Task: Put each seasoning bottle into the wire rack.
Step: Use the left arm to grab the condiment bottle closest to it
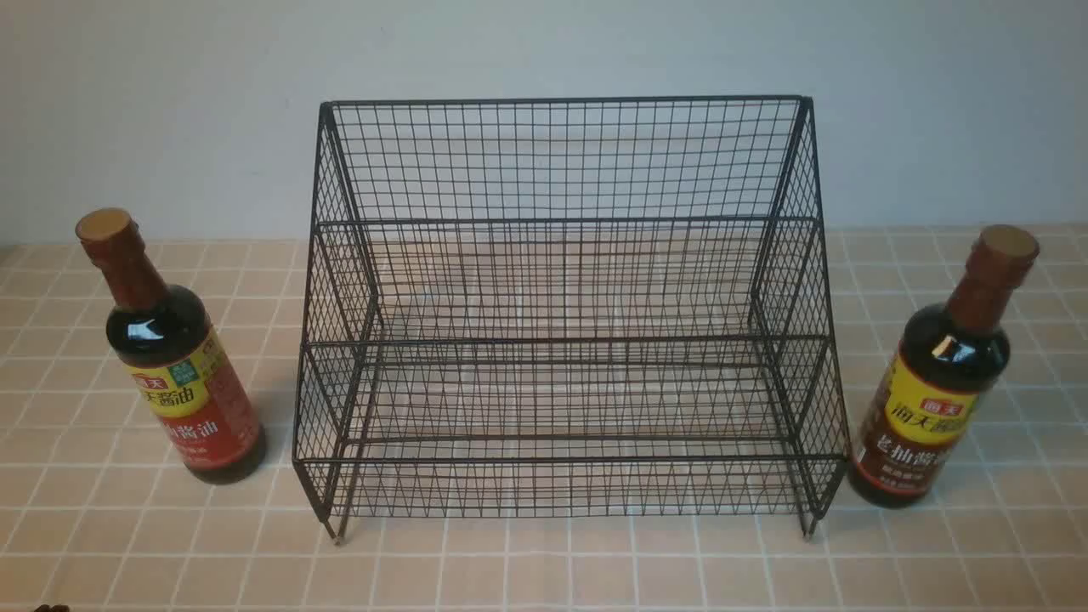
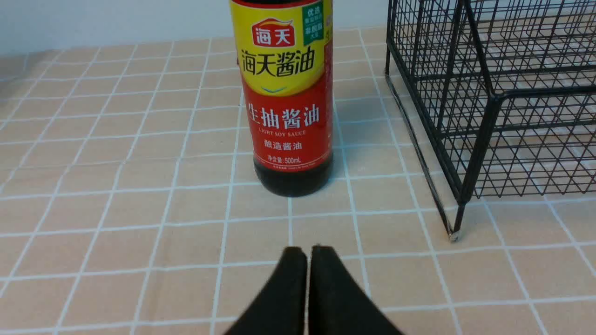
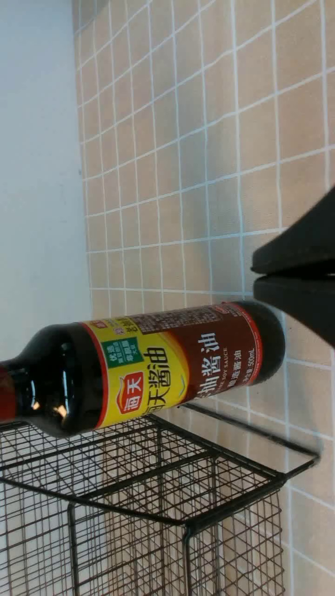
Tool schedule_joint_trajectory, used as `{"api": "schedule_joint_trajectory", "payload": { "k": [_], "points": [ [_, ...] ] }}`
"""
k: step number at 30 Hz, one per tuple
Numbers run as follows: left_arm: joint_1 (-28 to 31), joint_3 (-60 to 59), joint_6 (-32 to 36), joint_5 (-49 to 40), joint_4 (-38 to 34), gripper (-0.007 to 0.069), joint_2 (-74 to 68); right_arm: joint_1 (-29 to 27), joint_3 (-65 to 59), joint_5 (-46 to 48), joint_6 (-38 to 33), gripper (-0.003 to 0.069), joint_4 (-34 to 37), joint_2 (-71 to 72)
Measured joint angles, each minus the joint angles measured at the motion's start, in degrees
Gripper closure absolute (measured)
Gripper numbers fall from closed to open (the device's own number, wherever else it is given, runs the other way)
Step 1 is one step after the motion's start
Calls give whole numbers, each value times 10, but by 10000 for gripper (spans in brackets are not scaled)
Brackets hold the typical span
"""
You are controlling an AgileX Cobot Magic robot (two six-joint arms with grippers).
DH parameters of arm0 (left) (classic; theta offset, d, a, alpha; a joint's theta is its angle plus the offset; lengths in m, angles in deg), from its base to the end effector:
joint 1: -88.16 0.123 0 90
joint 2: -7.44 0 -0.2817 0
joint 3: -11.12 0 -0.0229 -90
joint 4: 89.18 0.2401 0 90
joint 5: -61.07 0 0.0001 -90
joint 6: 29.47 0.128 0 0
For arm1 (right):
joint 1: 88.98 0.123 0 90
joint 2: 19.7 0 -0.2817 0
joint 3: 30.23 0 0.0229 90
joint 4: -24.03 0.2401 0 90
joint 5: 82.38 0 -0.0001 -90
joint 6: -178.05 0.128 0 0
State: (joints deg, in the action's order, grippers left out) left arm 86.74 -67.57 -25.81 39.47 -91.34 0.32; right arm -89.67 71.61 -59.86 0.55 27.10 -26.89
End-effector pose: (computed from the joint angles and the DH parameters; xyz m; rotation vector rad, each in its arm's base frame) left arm 0.0803 -0.0038 0.1599 0.0598 1.8734 -0.0102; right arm 0.0798 0.0017 0.1612 0.0849 1.8809 0.0749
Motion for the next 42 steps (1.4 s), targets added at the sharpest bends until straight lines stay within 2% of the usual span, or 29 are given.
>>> {"api": "schedule_joint_trajectory", "payload": {
  "k": [29, 31, 37, 42],
  "points": [
    [0, 0, 2, 3, 12, 631, 0, 0, 0, 0, 0, 673, 0, 0],
    [0, -1, -5, 13, 5, 631, 0, 0, 0, 0, 0, 673, 0, 0],
    [0, -1, -73, 135, -128, 631, 0, 0, 0, 0, 0, 673, 0, 0],
    [0, -1, -70, 216, -159, 631, 0, 0, 0, 0, 0, 673, 0, 0]
  ]
}}
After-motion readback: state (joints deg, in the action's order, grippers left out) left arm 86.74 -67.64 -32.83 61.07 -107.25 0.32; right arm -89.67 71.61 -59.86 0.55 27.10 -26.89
